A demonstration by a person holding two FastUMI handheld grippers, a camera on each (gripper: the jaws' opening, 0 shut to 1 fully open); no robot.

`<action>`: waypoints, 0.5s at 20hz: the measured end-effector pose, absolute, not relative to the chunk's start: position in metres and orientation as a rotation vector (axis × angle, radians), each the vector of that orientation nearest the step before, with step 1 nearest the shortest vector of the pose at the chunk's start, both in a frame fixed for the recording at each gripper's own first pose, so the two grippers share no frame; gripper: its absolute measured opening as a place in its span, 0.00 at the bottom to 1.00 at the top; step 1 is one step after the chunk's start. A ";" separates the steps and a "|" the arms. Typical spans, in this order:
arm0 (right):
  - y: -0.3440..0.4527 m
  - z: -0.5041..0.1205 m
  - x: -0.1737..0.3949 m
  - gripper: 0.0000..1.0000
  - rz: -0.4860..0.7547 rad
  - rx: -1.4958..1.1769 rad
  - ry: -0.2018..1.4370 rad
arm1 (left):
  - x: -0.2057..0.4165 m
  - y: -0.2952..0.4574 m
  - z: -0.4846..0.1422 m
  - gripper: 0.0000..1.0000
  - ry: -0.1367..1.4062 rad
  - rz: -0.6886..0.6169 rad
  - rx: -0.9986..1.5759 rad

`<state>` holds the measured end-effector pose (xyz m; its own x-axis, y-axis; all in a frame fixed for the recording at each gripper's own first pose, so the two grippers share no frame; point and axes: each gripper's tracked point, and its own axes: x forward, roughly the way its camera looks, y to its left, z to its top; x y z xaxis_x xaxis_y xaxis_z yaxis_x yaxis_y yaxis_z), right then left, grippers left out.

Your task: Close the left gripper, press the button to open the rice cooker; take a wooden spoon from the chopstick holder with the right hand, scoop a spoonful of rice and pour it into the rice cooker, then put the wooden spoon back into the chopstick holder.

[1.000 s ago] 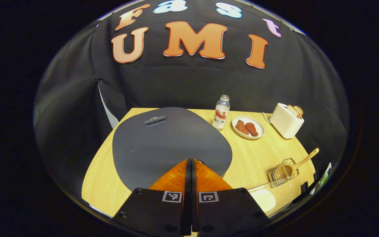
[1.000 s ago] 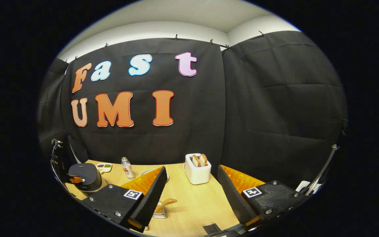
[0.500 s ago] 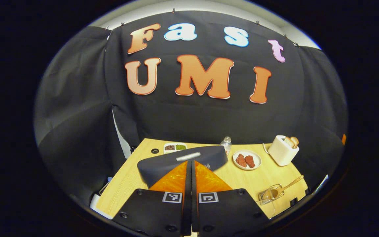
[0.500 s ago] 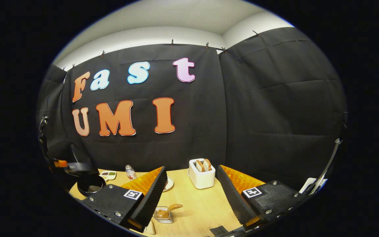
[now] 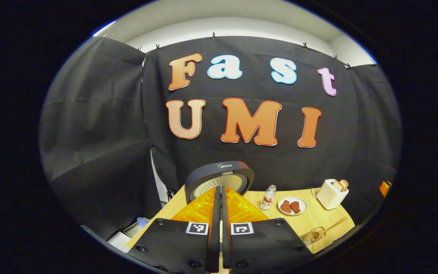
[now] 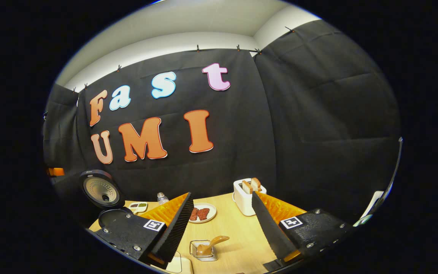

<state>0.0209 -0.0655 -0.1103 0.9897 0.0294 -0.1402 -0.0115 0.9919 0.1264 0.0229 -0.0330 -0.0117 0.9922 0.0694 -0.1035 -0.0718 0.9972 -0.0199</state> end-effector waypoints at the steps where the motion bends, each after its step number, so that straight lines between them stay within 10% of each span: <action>1: -0.063 -0.123 0.025 0.95 0.026 0.153 0.162 | 0.019 -0.024 -0.007 0.17 0.082 0.096 -0.005; 10: -0.061 -0.228 0.055 0.95 0.001 0.386 0.319 | -0.005 0.007 0.011 0.61 0.041 0.140 -0.056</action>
